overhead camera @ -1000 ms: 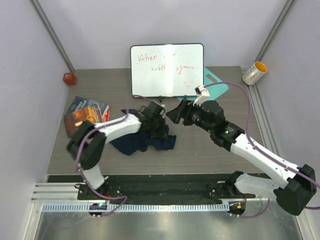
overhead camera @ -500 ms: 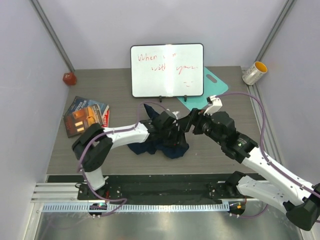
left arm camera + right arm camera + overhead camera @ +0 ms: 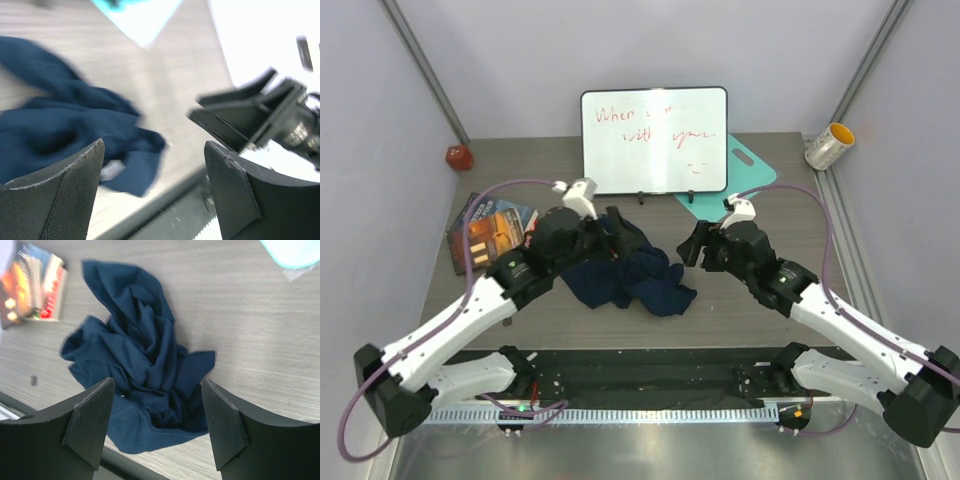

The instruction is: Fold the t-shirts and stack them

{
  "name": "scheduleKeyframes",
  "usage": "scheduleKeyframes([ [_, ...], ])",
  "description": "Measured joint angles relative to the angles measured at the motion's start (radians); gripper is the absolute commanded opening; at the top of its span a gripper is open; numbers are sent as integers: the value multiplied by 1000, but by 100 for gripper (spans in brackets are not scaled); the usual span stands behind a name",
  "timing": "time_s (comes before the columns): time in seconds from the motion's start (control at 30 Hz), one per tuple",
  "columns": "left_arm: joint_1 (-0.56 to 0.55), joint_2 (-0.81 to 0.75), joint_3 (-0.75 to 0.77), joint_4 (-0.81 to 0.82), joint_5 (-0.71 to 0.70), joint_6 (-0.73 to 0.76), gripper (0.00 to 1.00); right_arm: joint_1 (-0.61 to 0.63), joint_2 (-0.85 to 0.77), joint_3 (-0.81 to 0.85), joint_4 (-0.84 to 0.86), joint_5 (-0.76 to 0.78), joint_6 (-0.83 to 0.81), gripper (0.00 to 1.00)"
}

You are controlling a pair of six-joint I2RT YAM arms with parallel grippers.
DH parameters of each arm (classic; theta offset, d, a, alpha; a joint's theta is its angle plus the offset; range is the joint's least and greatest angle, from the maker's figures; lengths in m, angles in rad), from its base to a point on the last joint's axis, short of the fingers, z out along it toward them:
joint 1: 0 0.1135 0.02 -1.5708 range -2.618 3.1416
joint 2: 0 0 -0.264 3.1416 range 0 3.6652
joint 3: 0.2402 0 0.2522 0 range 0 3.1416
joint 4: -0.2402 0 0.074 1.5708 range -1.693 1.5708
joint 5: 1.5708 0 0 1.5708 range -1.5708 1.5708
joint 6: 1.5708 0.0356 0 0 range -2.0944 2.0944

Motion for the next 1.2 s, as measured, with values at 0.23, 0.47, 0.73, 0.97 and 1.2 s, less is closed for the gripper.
scheduleKeyframes([
  [0.23, 108, -150, -141, -124, -104, -4, 82, 0, 211, 72, 4, -83, -9, 76],
  [0.47, 112, -188, -244, -193, -129, -47, 82, 45, 386, 249, 13, -127, -48, 77],
  [0.73, 117, -204, -256, -222, -138, -55, 82, 79, 540, 358, 13, -154, -92, 77],
  [0.97, 122, -204, -262, -222, -140, -56, 82, 137, 612, 370, -4, -169, -103, 77],
  [1.2, 125, -204, -265, -222, -139, -62, 82, 168, 631, 396, -22, -156, -110, 66],
])
